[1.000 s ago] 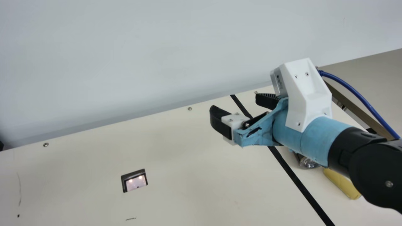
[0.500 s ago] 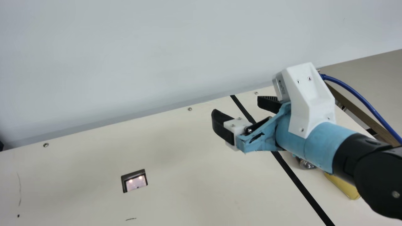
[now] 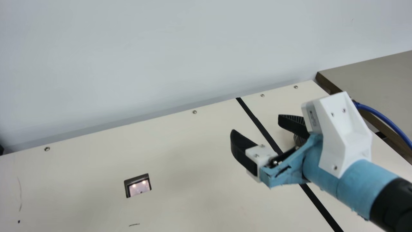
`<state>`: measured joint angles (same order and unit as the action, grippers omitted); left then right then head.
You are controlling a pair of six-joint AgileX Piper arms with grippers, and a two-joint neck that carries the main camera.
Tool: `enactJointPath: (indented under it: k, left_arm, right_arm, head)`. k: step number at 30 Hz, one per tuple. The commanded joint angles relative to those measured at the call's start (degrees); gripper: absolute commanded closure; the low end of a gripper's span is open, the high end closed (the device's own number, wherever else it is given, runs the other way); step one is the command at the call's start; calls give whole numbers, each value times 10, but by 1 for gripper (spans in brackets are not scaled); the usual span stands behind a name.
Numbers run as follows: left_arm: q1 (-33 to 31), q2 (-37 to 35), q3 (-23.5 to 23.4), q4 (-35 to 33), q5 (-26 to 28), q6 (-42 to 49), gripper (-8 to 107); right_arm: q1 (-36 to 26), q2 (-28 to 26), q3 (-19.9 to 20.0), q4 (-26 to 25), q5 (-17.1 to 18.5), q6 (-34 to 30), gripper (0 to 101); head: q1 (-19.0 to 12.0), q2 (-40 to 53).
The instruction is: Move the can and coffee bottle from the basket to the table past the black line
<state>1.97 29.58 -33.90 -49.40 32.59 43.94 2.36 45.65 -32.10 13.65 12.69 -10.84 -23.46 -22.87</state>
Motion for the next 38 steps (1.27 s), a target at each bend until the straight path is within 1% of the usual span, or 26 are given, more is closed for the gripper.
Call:
enactJointPath:
  k: [1,5,9,13,16,17,19,22,38]
  left_arm:
    - [1,-31,9,29,12,-7,9]
    - [14,-84,27,57,45,-12,9]
    - [41,-143,47,73,90,-2,9]
    - [74,-202,67,80,146,28,9]
    - [106,-241,81,77,202,63,9]
    - [88,-210,75,79,157,41,9]
    - [104,-234,81,79,189,60,9]
    - [106,-241,81,79,203,63,9]
    - [106,-241,81,79,202,63,9]
  right_arm:
    - [-3,-30,19,-1,3,2,0]
    - [-8,-75,52,-6,9,3,0]
    - [-14,-122,87,-19,14,2,0]
    - [-18,-166,120,-34,22,5,0]
    - [-23,-195,144,-50,25,7,0]
    - [-21,-177,132,-42,26,6,0]
    - [-23,-193,144,-53,29,6,0]
    - [-23,-195,145,-52,29,6,0]
    - [-23,-195,145,-52,30,6,0]
  head:
    - [-15,6]
    - [-15,6]
    - [-15,6]
    - [-15,6]
    - [-15,6]
    - [-15,6]
    - [-15,6]
    - [-15,6]
    - [-15,6]
